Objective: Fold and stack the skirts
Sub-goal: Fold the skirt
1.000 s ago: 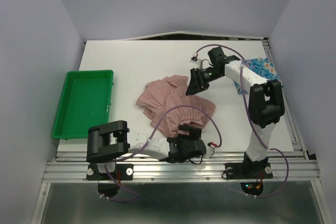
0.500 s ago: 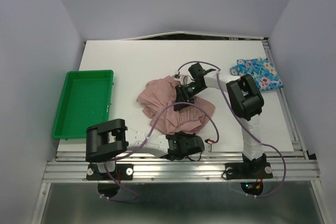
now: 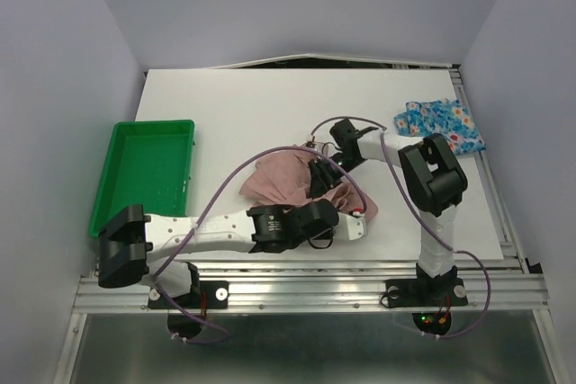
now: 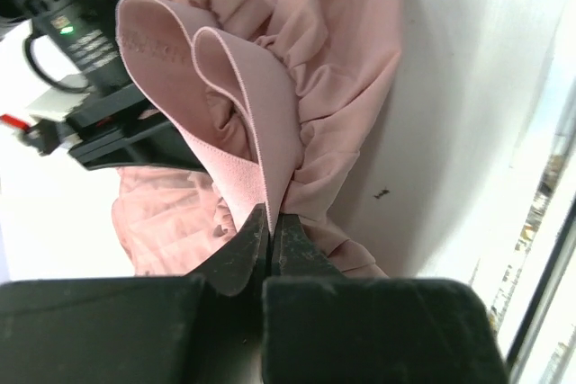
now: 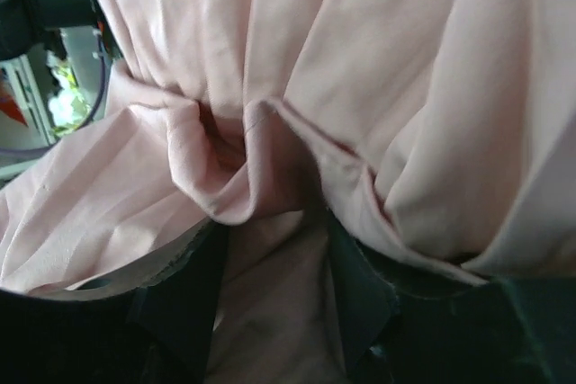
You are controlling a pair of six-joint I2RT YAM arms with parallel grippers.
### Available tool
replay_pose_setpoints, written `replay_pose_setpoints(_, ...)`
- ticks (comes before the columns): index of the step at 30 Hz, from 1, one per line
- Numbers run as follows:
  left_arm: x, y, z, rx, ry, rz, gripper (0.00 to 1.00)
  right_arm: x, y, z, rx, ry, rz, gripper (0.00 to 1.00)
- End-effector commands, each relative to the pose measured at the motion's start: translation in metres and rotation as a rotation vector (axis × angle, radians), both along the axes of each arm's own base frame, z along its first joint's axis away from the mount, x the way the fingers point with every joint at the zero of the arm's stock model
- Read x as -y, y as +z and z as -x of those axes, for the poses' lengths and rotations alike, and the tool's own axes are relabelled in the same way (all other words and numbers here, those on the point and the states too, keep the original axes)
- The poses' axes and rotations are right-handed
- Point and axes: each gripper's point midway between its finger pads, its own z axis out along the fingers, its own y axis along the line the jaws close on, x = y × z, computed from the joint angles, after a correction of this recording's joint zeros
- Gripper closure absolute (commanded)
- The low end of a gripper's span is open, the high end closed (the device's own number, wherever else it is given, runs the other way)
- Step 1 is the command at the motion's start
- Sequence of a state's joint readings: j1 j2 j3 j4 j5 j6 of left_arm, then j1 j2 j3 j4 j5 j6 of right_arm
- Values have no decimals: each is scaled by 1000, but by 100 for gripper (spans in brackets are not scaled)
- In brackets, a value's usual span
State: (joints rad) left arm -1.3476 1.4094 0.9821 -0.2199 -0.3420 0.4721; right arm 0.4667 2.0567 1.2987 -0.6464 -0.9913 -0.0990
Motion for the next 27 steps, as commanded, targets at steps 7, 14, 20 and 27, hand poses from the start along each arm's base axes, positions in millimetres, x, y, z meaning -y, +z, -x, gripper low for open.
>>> replay_pose_setpoints(7,7,34,52,-184,-249,122,100,-31,82,-87,345,2,-26,39)
replay_pose_setpoints(14,9,37,61,-238,-283,139,100,-60,66,-138,365,-21,-56,39)
replay_pose_setpoints(20,2,45,30,-266,-193,188,100,-50,0,-104,159,9,-17,53)
replay_pose_setpoints(27,-1,62,-19,-203,-96,230,100,-45,-8,-70,68,21,-46,68)
